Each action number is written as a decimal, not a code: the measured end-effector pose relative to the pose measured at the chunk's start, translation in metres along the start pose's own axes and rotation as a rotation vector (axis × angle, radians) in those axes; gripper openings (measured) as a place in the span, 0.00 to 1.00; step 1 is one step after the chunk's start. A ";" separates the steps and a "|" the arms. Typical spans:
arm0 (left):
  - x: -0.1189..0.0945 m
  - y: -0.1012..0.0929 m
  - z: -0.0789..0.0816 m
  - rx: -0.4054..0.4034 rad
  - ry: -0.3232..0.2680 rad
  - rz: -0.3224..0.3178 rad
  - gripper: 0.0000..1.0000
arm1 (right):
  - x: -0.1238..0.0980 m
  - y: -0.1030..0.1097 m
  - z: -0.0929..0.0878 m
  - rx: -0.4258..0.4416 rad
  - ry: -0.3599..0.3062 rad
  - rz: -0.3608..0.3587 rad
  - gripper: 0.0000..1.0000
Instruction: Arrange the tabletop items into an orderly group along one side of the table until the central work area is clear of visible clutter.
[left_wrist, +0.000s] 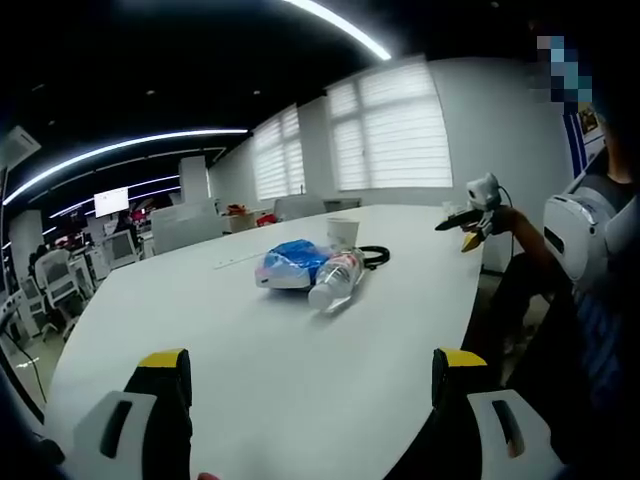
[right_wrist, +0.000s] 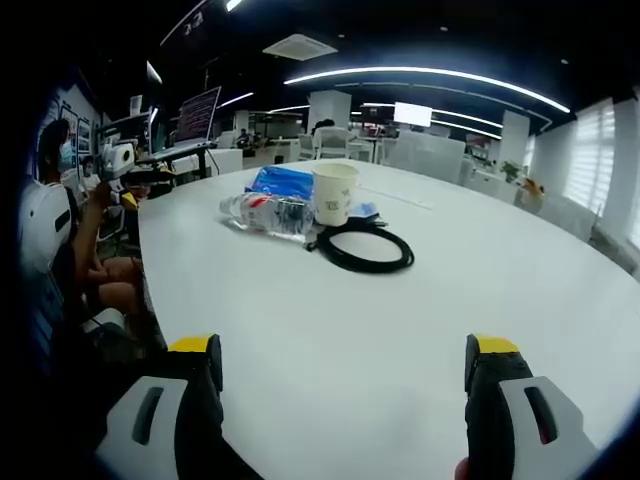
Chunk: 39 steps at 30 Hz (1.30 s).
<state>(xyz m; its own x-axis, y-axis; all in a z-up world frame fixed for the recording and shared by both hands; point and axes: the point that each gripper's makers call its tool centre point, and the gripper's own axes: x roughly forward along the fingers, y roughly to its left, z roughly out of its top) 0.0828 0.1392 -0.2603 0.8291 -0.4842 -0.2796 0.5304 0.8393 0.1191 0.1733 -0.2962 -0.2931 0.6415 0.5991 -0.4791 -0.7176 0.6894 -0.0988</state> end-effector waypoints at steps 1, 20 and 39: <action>0.000 0.000 0.000 0.001 0.001 -0.001 1.00 | 0.000 0.000 0.000 0.000 0.000 0.001 0.98; -0.001 0.001 -0.001 0.001 0.000 0.002 1.00 | -0.001 -0.001 0.000 -0.004 -0.001 -0.003 0.98; 0.000 0.000 -0.001 0.008 0.001 -0.002 0.99 | 0.000 0.000 -0.001 -0.001 0.000 0.001 0.98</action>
<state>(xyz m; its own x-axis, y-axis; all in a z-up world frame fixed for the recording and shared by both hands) 0.0822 0.1393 -0.2610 0.8278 -0.4855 -0.2811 0.5333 0.8365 0.1259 0.1727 -0.2964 -0.2944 0.6412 0.5997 -0.4788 -0.7182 0.6887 -0.0993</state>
